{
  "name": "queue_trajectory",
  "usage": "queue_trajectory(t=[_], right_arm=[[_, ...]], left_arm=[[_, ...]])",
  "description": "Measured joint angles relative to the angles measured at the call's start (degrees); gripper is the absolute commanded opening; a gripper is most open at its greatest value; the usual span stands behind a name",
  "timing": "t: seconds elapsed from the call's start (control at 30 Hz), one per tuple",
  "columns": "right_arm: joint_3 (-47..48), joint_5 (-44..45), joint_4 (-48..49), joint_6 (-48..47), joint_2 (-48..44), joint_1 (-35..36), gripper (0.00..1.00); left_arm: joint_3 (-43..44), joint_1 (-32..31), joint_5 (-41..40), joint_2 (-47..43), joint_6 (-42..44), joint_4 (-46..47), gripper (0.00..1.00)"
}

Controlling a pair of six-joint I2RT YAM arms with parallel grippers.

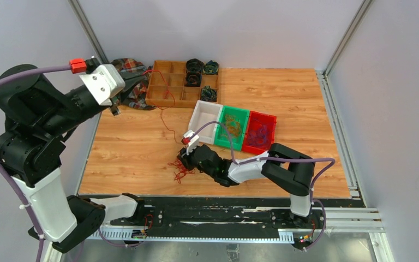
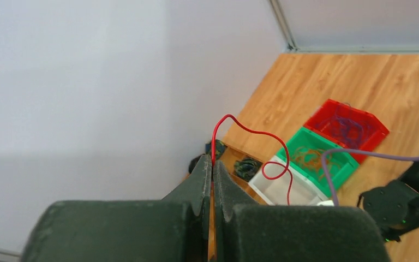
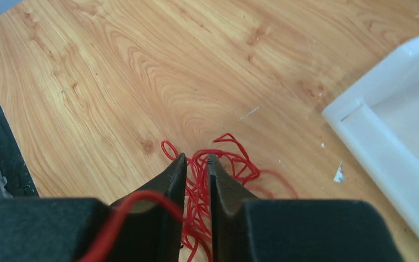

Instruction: Untangle the cables

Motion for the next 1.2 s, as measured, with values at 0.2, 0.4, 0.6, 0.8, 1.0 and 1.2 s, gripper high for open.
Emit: queue_trajectory(t=[0.2,0.4,0.6,0.8,1.0,1.2], right_arm=[[-1.31,0.61,0.22,1.25,0.04,0.00,0.29],[-1.81,1.33,0.48,1.97,0.04,0.00,0.39],[-1.92,1.49,0.42,2.95,0.04,0.00,0.50],[-2.43,1.66,0.46,3.02,0.04,0.00,0.53],[-3.65,1.75,0.28,3.17,0.04,0.00,0.54],[-3.65,1.86,-0.11,2.71,-0.28,0.00,0.55]], left_arm=[[0.09,0.00,-5.14,-0.55,0.74,6.03,0.00],[-4.90,0.00,-14.23,-3.13,1.20,20.33,0.00],[-7.39,0.00,-20.87,-4.15,2.49,32.96,0.00],[-14.49,0.00,-27.69,-6.62,3.52,49.00,0.00],[-9.20,0.00,-30.47,-3.76,5.38,55.43,0.00],[-6.97,0.00,-28.83,-3.48,5.68,56.83,0.00]])
